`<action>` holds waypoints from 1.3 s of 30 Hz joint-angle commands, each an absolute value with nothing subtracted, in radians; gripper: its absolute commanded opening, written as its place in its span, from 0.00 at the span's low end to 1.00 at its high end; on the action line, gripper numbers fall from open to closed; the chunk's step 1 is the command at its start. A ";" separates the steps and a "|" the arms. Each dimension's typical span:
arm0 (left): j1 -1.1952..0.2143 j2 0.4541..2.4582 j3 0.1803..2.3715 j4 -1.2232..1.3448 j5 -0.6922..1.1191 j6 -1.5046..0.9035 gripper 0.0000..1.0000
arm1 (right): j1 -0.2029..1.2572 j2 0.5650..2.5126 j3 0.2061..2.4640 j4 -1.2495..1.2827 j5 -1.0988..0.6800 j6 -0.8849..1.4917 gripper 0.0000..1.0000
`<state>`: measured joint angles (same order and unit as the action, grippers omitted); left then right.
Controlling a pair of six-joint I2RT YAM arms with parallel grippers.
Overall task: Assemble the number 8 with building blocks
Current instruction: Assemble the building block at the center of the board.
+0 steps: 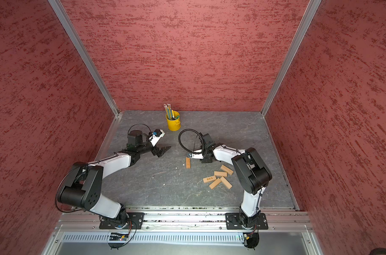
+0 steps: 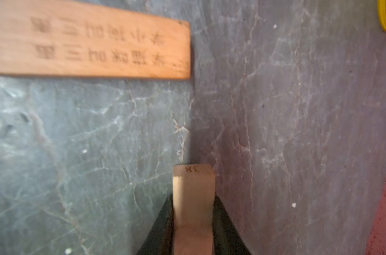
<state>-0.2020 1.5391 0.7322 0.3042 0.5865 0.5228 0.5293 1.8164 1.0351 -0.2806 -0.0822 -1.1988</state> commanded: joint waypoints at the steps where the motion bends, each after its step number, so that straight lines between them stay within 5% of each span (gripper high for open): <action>1: -0.204 1.539 0.742 0.286 0.598 0.542 0.99 | 0.557 1.852 1.054 -0.328 -0.110 -1.199 0.25; 39: -0.207 1.584 0.773 0.253 0.566 0.540 0.99 | 0.601 1.915 1.099 -0.295 -0.176 -1.154 0.29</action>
